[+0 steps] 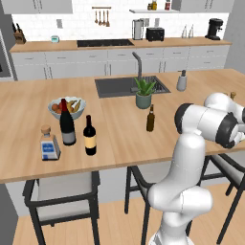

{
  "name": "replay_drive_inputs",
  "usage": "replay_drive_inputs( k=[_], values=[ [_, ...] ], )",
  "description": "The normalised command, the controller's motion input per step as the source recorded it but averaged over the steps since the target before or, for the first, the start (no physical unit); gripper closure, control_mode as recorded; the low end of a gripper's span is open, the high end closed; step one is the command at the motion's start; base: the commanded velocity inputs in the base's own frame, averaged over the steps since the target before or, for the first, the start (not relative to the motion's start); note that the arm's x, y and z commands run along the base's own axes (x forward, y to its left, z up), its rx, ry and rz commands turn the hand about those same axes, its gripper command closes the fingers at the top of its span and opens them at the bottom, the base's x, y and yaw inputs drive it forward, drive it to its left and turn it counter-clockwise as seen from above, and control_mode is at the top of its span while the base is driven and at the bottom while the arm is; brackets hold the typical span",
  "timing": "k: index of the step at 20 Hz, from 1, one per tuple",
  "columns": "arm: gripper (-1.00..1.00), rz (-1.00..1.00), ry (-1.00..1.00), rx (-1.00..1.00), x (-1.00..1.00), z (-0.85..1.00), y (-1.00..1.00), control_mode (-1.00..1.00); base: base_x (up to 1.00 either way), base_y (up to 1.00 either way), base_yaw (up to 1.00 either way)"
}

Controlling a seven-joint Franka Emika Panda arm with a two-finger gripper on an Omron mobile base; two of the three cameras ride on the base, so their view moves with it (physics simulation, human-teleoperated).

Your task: Move the plastic bottles in the middle to the plastics group, and the glass bottles in the middle to the glass group.

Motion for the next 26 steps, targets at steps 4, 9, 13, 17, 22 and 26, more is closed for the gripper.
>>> replay_drive_inputs(
  k=[4, 9, 13, 17, 22, 26],
  values=[
    [1.00, 0.05, -0.02, 0.26, 0.37, -0.21, -0.09, -1.00, 0.00, 0.00, 0.00],
    [1.00, 0.04, -0.03, 0.17, 0.23, -0.08, -0.37, -1.00, 0.00, 0.00, 0.00],
    [1.00, 0.00, -0.01, 0.07, 0.00, -0.07, -0.57, -1.00, 0.00, 0.00, 0.00],
    [1.00, 0.00, -0.03, 0.03, 0.07, -0.16, -0.47, -1.00, 0.00, 0.00, 0.00],
    [1.00, 0.00, -0.08, 0.00, 0.19, -0.37, -0.02, -1.00, 0.00, 0.00, 0.00],
    [1.00, 0.00, -0.14, 0.00, 0.10, -0.48, 0.06, -1.00, 0.00, 0.00, 0.00]
  ],
)
